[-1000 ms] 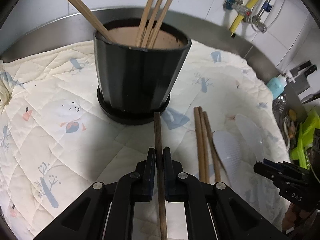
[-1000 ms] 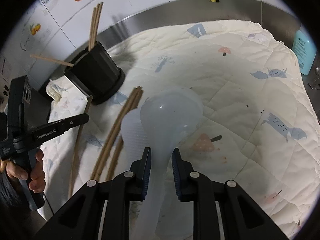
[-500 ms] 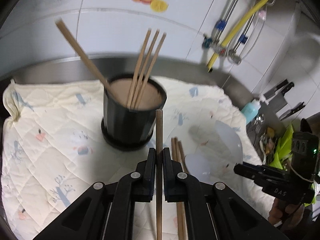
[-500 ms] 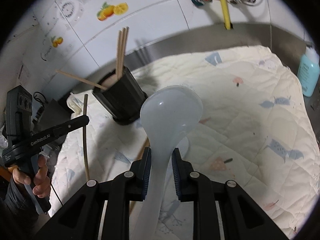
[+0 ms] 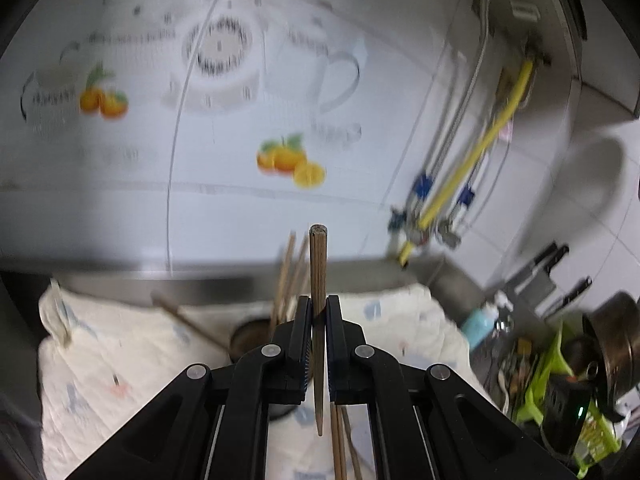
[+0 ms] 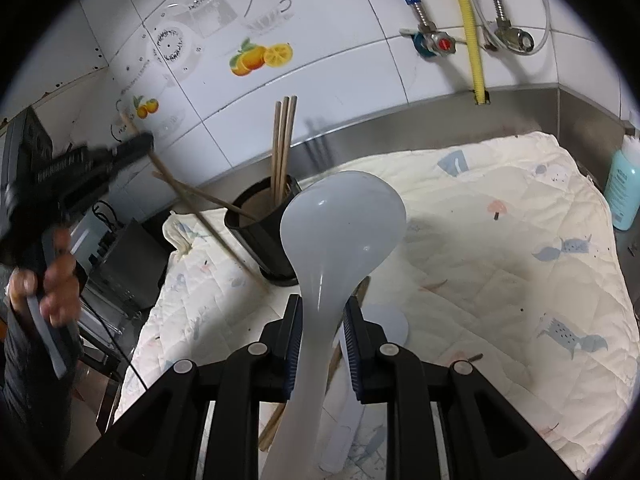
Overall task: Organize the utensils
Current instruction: 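Lift the chopstick and the white ladle upright above the pot with both tools, then lower the chopstick and the ladle handle down into the pot with both tools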
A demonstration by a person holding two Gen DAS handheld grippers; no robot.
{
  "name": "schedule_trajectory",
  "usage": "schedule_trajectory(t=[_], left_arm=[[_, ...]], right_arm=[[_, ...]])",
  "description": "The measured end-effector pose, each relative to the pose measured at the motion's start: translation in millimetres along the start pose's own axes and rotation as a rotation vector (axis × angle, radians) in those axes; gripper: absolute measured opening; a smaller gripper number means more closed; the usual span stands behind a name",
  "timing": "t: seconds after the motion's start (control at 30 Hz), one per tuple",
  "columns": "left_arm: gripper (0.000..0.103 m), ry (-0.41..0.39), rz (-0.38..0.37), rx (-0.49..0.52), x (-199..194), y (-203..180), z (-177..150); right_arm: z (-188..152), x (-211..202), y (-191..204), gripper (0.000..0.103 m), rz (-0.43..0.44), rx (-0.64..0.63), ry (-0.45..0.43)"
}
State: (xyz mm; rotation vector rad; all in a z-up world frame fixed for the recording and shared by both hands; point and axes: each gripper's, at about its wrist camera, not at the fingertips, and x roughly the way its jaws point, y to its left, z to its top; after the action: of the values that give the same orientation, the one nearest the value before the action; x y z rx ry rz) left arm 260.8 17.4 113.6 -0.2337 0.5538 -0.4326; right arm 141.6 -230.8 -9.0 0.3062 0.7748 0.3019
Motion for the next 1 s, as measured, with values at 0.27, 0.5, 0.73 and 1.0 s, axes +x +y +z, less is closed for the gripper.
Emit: schedule_trajectory(t=[0.27, 0.5, 0.73, 1.0], left_arm=[[0.006, -0.105, 0.042, 0.037, -5.7, 3.5, 48.0], [0.006, -0.064, 0.110, 0.059, 32.3, 19.8, 35.3], [0.006, 0.023, 0.146, 0.051, 59.0, 43.5, 7.0], [0.006, 0.083, 0.157, 0.034, 73.1, 61.3, -9.8]], right_arm=[[11.2, 1.4, 7.4, 0.023, 0.012, -0.016, -0.034], [34.6, 6.3, 19.2, 0.023, 0.030, -0.053, -0.084], [60.8, 20.0, 38.3, 0.023, 0.079, -0.094, -0.156], [82.7, 52.5, 61.6, 0.023, 0.121, -0.135, -0.187]])
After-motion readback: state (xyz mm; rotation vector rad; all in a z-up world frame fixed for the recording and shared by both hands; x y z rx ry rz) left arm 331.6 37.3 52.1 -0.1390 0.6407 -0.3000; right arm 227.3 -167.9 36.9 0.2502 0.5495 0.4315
